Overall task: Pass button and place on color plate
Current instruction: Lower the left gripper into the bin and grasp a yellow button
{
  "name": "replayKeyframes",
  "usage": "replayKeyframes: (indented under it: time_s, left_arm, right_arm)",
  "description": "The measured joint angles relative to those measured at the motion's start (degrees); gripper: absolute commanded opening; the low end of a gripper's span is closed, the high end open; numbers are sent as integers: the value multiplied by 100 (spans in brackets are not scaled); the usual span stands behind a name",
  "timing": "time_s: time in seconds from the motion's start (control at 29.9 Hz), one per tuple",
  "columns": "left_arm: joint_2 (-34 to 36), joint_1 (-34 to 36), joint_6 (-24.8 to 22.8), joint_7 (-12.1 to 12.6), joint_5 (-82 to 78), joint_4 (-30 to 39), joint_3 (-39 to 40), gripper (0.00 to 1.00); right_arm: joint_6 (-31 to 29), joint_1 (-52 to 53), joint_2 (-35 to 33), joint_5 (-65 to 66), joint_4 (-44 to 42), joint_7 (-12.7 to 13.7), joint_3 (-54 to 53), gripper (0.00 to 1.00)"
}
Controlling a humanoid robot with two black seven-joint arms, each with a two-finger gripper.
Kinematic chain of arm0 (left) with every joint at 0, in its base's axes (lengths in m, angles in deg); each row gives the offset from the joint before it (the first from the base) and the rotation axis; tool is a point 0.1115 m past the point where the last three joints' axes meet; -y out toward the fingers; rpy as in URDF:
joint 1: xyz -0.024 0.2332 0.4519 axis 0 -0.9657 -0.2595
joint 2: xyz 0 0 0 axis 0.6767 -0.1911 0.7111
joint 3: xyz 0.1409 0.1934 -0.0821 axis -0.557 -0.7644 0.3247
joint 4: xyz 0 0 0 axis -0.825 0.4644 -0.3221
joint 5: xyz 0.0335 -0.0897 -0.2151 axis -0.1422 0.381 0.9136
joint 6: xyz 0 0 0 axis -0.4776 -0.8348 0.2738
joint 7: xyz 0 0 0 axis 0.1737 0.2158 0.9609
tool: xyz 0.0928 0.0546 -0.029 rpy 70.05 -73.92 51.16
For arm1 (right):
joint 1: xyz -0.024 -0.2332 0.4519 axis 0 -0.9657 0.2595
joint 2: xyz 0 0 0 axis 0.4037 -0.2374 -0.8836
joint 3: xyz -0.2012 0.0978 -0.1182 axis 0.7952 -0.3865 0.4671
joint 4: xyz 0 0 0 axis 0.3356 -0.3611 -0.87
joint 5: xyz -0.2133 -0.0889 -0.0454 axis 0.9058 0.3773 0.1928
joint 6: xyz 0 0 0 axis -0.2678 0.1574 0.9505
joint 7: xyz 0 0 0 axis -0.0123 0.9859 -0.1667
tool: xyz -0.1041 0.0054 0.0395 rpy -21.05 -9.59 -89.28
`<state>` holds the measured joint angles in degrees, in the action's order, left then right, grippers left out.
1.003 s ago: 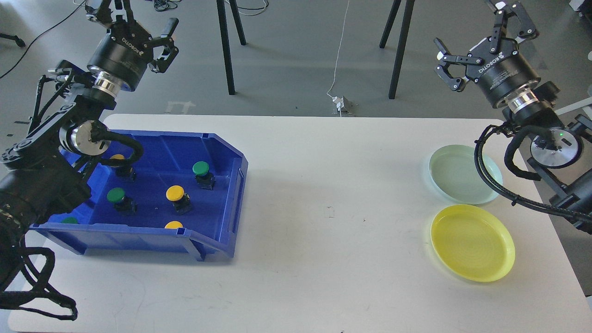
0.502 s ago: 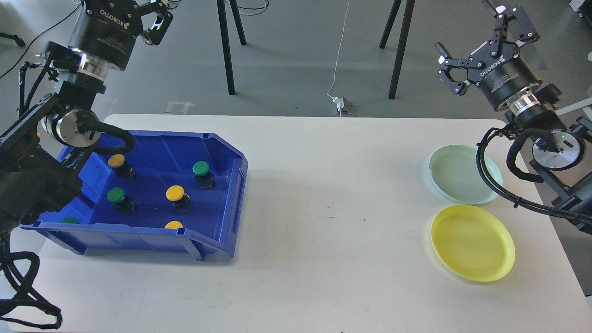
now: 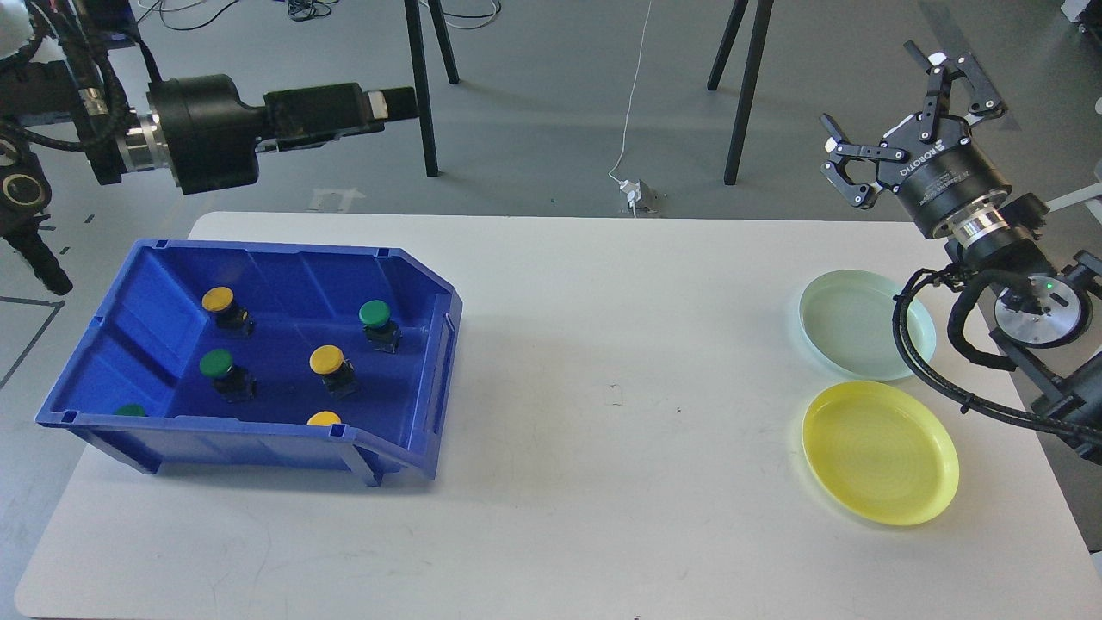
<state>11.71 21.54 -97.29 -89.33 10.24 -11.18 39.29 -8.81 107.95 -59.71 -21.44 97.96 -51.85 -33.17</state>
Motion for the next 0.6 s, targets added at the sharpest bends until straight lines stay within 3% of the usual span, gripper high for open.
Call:
replayKeyframes:
  time_s: [0.2, 0.4, 0.6]
  left_arm:
    - [-116, 447, 0, 0, -2050, -6, -1305, 99]
    - [-259, 114, 0, -1, -2916, -223, -1467, 99]
    - [-641, -313, 2, 0, -2970, -882, -1476, 99]
  right_arm:
    - [0, -66, -62, 0, 1, -4, -33, 99]
    - [0, -112, -69, 0, -12, -4, -36, 99]
    - [0, -144, -69, 0, -7, 1, -37, 99]
